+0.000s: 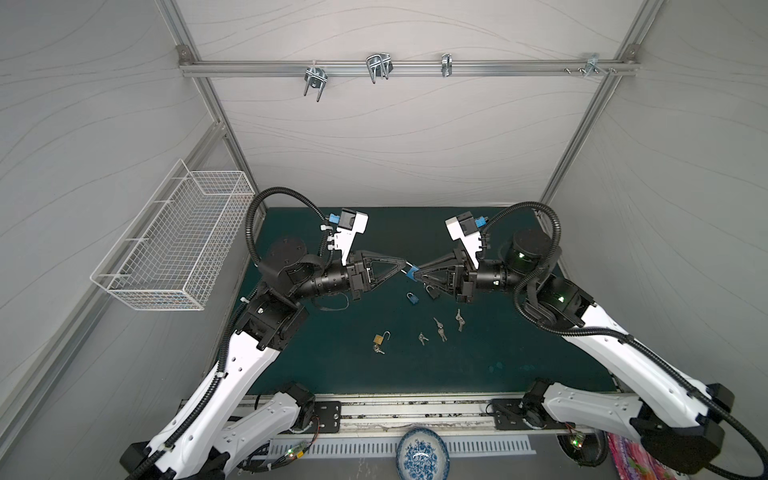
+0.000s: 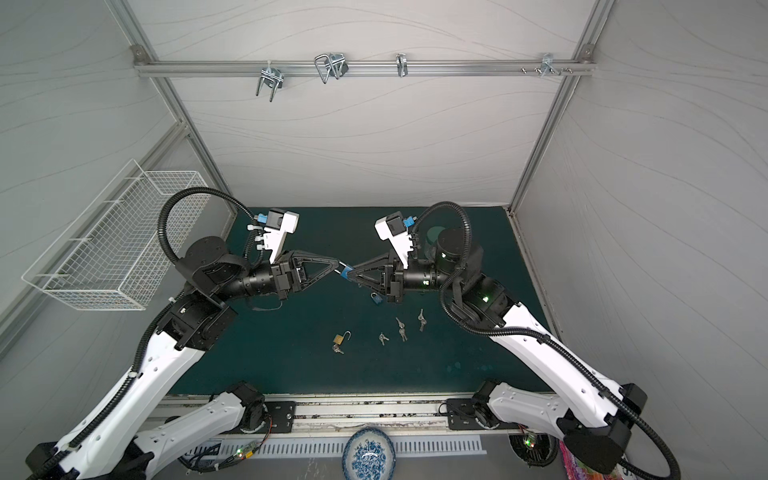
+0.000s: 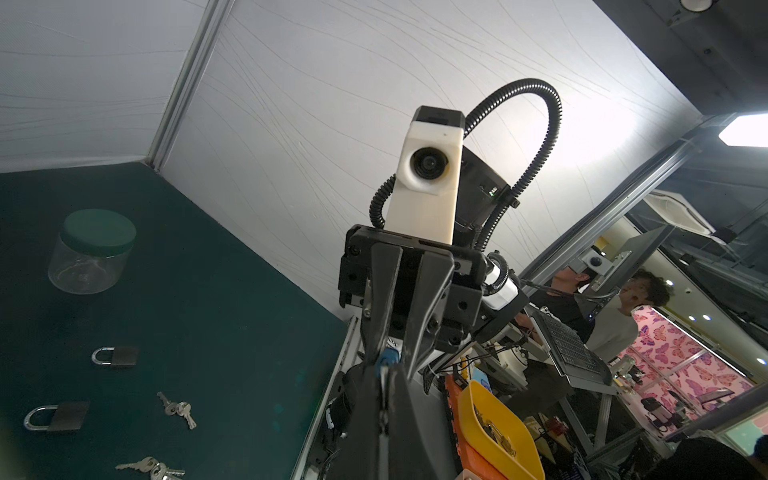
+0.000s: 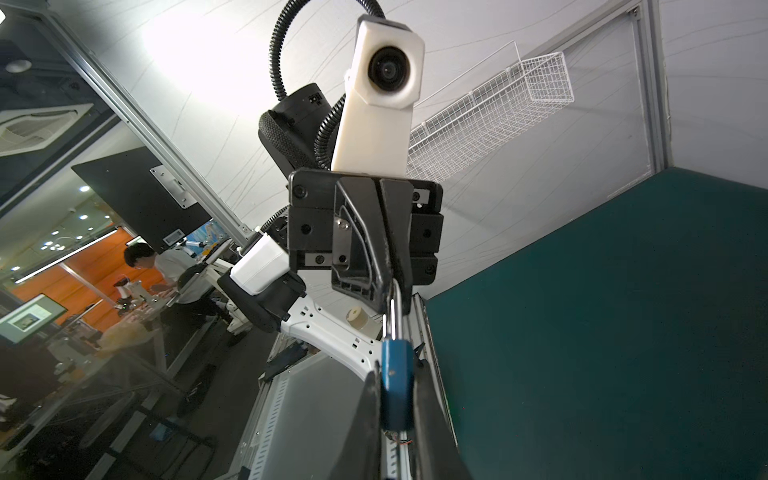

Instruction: Lock with the key

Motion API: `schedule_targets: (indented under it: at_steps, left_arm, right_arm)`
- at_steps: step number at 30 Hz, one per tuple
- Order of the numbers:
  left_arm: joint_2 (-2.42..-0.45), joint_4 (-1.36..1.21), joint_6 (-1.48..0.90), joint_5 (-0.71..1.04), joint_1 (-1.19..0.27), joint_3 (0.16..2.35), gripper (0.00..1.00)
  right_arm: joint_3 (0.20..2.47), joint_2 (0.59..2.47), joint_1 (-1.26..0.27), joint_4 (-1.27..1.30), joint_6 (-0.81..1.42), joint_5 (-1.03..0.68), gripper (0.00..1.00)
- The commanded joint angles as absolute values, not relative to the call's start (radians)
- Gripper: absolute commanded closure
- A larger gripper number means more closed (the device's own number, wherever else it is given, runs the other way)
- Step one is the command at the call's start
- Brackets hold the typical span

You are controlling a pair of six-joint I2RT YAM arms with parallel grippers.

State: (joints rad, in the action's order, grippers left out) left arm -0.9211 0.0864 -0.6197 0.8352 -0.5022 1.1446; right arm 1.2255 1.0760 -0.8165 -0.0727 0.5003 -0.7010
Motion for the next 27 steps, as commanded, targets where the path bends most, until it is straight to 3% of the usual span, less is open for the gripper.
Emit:
schedule_targets:
  at_steps: [1, 16, 27]
  left_arm:
    - [-0.944, 0.121, -0.53, 0.84, -0.501, 1.196, 1.0]
    - [-0.979, 0.074, -0.517, 0.921, -0.505, 1.208, 1.0]
    - [-0.96, 0.042, -0.561, 0.889, -0.553, 1.152, 1.0]
  right_arm:
    - [1.264, 1.078, -0.797, -0.077, 0.567, -0.786, 1.0]
    - [1.266, 1.113, -0.783, 0.101, 0.741, -0.878, 1.0]
    - [1.252, 1.06, -0.784, 0.02, 0.579, -0.657, 1.0]
